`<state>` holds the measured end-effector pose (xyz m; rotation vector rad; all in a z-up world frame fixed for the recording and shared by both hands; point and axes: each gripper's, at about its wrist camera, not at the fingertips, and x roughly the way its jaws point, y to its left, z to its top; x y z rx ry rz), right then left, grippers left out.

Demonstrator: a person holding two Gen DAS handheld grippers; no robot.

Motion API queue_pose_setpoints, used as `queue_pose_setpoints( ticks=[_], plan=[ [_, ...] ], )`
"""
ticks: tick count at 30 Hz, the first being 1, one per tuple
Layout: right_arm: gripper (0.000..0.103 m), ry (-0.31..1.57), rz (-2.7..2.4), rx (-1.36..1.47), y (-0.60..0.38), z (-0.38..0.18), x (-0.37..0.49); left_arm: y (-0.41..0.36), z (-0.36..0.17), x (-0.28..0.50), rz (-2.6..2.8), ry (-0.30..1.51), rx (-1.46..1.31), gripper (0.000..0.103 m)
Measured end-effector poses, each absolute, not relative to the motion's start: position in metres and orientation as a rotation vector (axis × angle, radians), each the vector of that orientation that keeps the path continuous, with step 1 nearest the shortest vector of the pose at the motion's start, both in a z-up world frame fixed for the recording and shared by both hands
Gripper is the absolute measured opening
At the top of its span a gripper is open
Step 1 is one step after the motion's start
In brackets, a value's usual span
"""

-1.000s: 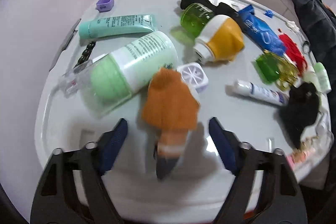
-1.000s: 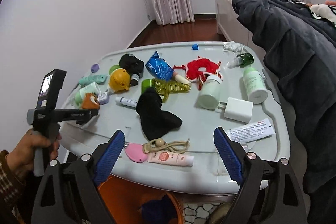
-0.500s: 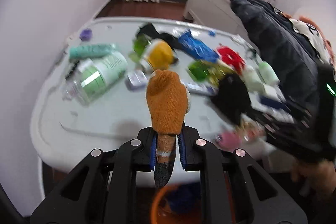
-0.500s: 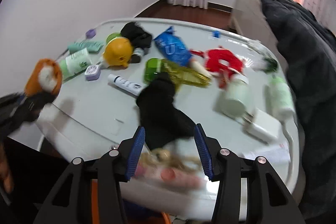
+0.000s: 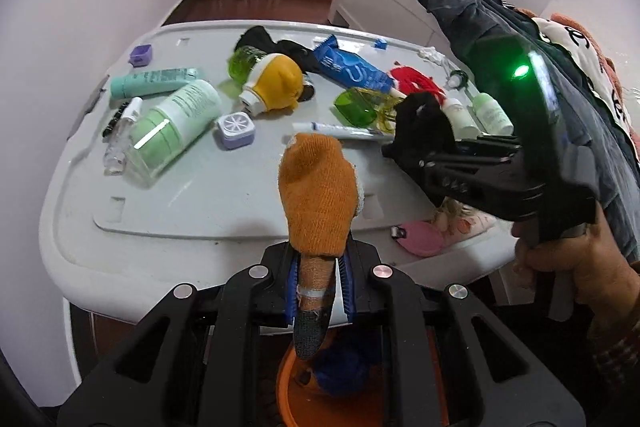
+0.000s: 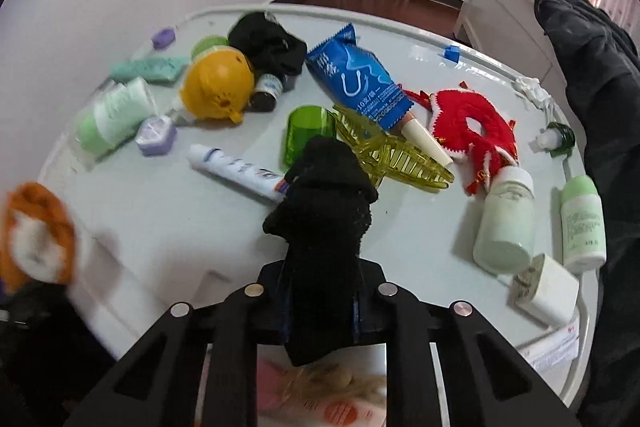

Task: Collect trash
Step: 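Move both tools over the orange bucket and open them to drop items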

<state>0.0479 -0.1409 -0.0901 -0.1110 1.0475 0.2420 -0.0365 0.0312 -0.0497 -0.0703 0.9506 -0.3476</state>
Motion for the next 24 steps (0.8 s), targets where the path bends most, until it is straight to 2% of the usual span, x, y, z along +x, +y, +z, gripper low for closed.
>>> queue_pose_setpoints(
  ticks=[5, 8, 10, 16, 17, 18, 19, 20, 21, 22, 24],
  plan=[
    [0.02, 0.992, 0.297, -0.065, -0.146, -0.054, 0.002, 0.019, -0.042, -0.054, -0.424, 0.958, -0.055, 0.016],
    [0.02, 1.017, 0.342, -0.034, -0.147, -0.045, -0.047, 0.007, -0.051, -0.086, -0.505, 1.041, -0.016, 0.016],
    [0.02, 1.057, 0.359, -0.034, -0.145, -0.053, -0.074, 0.002, -0.067, -0.107, -0.54, 1.134, -0.006, 0.016],
    [0.023, 1.259, 0.388, 0.013, -0.143, -0.124, -0.137, -0.006, -0.124, -0.14, -0.555, 1.369, -0.001, 0.019],
    [0.025, 1.292, 0.391, 0.019, -0.143, -0.135, -0.141, -0.007, -0.13, -0.141, -0.547, 1.392, -0.003, 0.023],
    [0.031, 1.311, 0.388, 0.011, -0.142, -0.141, -0.143, -0.007, -0.136, -0.141, -0.528, 1.418, -0.008, 0.031],
    [0.045, 1.321, 0.379, -0.001, -0.141, -0.144, -0.145, -0.007, -0.138, -0.141, -0.519, 1.432, -0.008, 0.043],
    [0.053, 1.329, 0.366, -0.008, -0.143, -0.145, -0.145, -0.006, -0.14, -0.141, -0.5, 1.445, -0.004, 0.056],
    [0.064, 1.326, 0.354, 0.002, -0.146, -0.144, -0.144, -0.005, -0.14, -0.142, -0.483, 1.444, -0.003, 0.061],
    [0.066, 1.314, 0.342, 0.017, -0.149, -0.142, -0.143, -0.003, -0.138, -0.14, -0.469, 1.435, -0.009, 0.066],
    [0.068, 1.289, 0.32, 0.054, -0.158, -0.136, -0.14, 0.003, -0.134, -0.138, -0.457, 1.417, -0.038, 0.069]
  ],
)
